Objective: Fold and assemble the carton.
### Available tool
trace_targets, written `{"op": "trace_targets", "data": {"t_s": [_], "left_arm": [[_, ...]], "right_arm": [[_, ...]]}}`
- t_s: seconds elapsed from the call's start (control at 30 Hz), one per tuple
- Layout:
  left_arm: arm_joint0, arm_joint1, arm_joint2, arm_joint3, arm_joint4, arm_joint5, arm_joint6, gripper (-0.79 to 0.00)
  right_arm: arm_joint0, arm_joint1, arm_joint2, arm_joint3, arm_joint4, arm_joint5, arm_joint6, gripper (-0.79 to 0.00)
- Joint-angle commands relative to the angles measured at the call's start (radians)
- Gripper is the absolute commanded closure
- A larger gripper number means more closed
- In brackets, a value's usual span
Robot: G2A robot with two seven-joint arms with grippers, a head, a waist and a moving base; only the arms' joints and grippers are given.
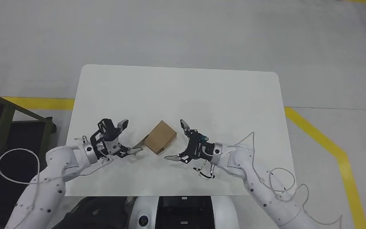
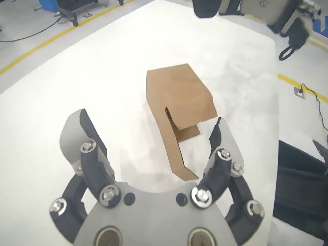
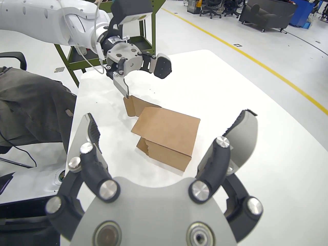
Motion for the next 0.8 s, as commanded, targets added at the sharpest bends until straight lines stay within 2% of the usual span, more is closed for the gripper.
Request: {"op": "trace_targets", "data": {"t_s": [0.0, 0.13, 0.23, 0.3, 0.33, 0.37, 0.43, 0.47, 0.5, 0.53, 0.57, 0.77], "left_arm": [[0.014, 0.0, -0.004, 0.008, 0.016, 0.012, -0.009, -0.785], [0.03, 0.0, 0.006, 0.025, 0.038, -0.01, -0.018, -0.785], [0.032, -0.001, 0.014, 0.034, 0.044, -0.013, -0.019, -0.64], [0.034, -0.002, 0.018, 0.036, 0.049, -0.01, -0.017, -0.582], [0.036, -0.002, 0.02, 0.036, 0.052, -0.009, -0.016, -0.511], [0.036, -0.002, 0.022, 0.038, 0.056, -0.007, -0.017, -0.385], [0.034, -0.003, 0.028, 0.044, 0.062, 0.005, -0.028, -0.336], [0.031, -0.004, 0.033, 0.049, 0.062, 0.007, -0.035, -0.265], [0.026, -0.005, 0.038, 0.053, 0.06, 0.01, -0.04, -0.157], [0.022, -0.006, 0.042, 0.056, 0.06, 0.012, -0.046, -0.105], [0.019, -0.006, 0.047, 0.058, 0.063, 0.015, -0.052, -0.006], [0.016, -0.006, 0.041, 0.062, 0.052, 0.007, -0.052, 0.0]], "right_arm": [[0.0, 0.0, 0.0, 0.0, 0.0, 0.0, 0.0, -0.785], [0.0, 0.0, 0.0, 0.0, 0.0, 0.0, 0.0, -0.785], [0.0, 0.0, 0.0, 0.0, 0.0, 0.0, 0.0, -0.785], [0.0, 0.0, 0.0, 0.0, 0.0, 0.0, 0.0, -0.785], [0.0, 0.0, 0.0, 0.0, 0.0, 0.0, 0.0, -0.785], [0.0, 0.0, 0.0, 0.0, 0.0, 0.0, 0.0, -0.785], [0.0, 0.0, 0.0, 0.0, 0.0, 0.0, 0.0, -0.785], [0.0, 0.0, 0.0, 0.0, 0.0, 0.0, 0.0, -0.785], [0.0, 0.0, 0.0, 0.0, 0.0, 0.0, 0.0, -0.785], [0.0, 0.0, 0.0, 0.0, 0.0, 0.0, 0.0, -0.785], [0.0, 0.0, 0.0, 0.0, 0.0, 0.0, 0.0, -0.785], [0.0, 0.0, 0.0, 0.0, 0.0, 0.0, 0.0, -0.785]]}}
